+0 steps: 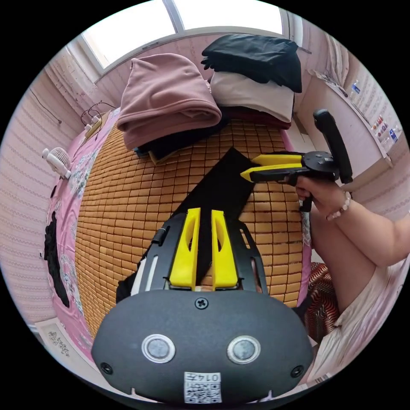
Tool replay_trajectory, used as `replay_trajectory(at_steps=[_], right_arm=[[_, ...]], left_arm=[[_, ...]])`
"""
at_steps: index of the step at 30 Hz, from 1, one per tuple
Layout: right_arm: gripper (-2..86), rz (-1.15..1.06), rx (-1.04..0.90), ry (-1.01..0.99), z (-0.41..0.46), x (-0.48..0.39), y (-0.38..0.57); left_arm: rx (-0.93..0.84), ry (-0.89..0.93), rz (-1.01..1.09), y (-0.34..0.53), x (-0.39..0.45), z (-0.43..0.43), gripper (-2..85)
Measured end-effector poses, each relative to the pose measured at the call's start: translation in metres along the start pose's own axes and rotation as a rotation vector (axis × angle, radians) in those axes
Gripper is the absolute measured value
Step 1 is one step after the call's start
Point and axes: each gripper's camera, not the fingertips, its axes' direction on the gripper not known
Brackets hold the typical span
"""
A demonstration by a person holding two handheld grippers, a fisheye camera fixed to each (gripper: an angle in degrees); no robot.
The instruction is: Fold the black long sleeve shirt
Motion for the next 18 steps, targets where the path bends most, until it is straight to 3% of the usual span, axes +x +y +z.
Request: replay_trajectory(at_steps=[8,13,18], right_arm=[[13.1,0.059,0.006,-0.023,0.002,0.023,-0.017],[10.5,0.027,-0.017,0.005,0.010,0.024,-0.026],[6.3,0.040,-0.030,-0.043,0.017,0.029,-0.033]], left_arm=[[-0.025,-0.020,0.042,-0.092,0.009,0.068,6.9],[-0.132,-0.015,0.018,-0.116,0.011,0.108,8.0],[-0.146,0.082,-0.107,-0.123,0.005,0.121,5.1]])
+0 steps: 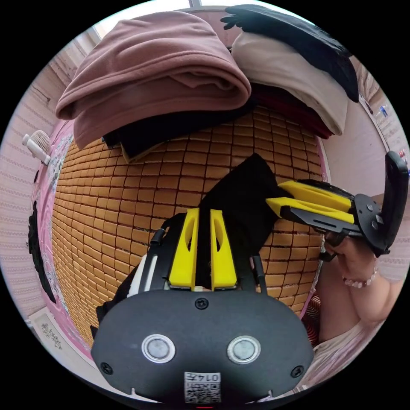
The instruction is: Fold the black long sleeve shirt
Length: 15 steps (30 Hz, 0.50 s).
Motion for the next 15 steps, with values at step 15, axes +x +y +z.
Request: replay_trajectory(at_steps=[15], right_arm=[[1.7,-0.041,-0.030,-0.169,0.027,-0.004,-0.018]], left_arm=[[-0.035,-0.137,0.101,0.006,0.025,-0.011,-0.8]])
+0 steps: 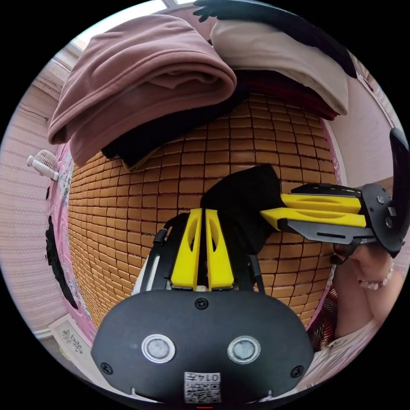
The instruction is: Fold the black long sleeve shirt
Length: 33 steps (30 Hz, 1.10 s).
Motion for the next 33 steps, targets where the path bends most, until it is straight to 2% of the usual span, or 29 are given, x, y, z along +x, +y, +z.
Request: replay_trajectory(at_steps=[6,12,15,19,25,27,31,33], right_arm=[[1.6,0.027,0.000,-0.058,0.010,0.001,-0.001],[1.4,-0.039,-0.005,-0.058,0.019,-0.018,-0.001],[1.4,-0.064,0.065,-0.175,0.018,-0.026,0.003],[1.3,-0.211,-0.004,-0.353,0.028,-0.061,0.009],[1.3,-0.448,0.082,-0.446,0.017,-0.150,0.045],[1.4,-0.507,0.083,-0.522,0.006,-0.191,0.054],[1.9,-0.712,0.106,-0.781,-0.025,-0.314,0.083],[2.3,-0.811,0.031,-0.914,-0.024,-0.369,0.109]], left_arm=[[0.018,0.043,-0.032,0.027,-0.008,-0.013,-0.9],[0.043,0.046,-0.066,0.067,-0.014,-0.036,-1.0],[0.089,0.071,-0.098,0.100,-0.020,-0.063,-1.0],[0.184,0.055,-0.164,0.160,-0.037,-0.115,-1.0],[0.355,-0.013,-0.329,0.334,-0.061,-0.221,-1.0],[0.462,-0.085,-0.364,0.428,-0.047,-0.272,-1.0],[0.565,-0.208,-0.503,0.580,-0.028,-0.328,-0.8],[0.623,-0.241,-0.618,0.682,-0.007,-0.353,-0.5]])
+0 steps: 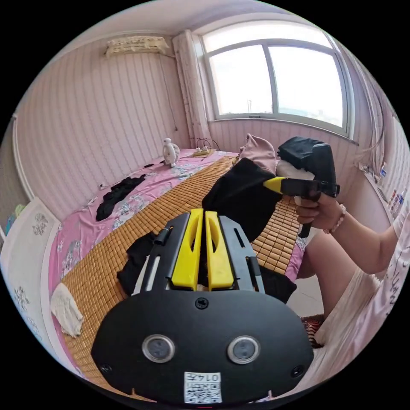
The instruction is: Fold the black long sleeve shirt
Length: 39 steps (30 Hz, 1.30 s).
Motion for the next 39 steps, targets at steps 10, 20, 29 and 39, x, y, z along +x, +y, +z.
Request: replay_trajectory(at_steps=[10,20,29,39], right_arm=[[8.5,-0.136,-0.751,0.068,0.222,-0.092,0.126],[7.6,0.125,-0.727,0.168,0.252,-0.032,0.140],[8.8,-0.041,-0.843,0.050,0.359,-0.062,0.171],[5.3,-0.327,-0.987,0.147,0.457,-0.089,0.216]], left_arm=[[-0.225,-0.104,-0.515,0.270,-0.101,-0.148,4.6],[-0.296,0.065,-0.550,0.315,-0.166,-0.145,7.2],[-0.457,-0.099,-0.398,0.323,-0.193,-0.118,8.8],[-0.628,0.041,-0.425,0.352,-0.247,-0.104,0.1]])
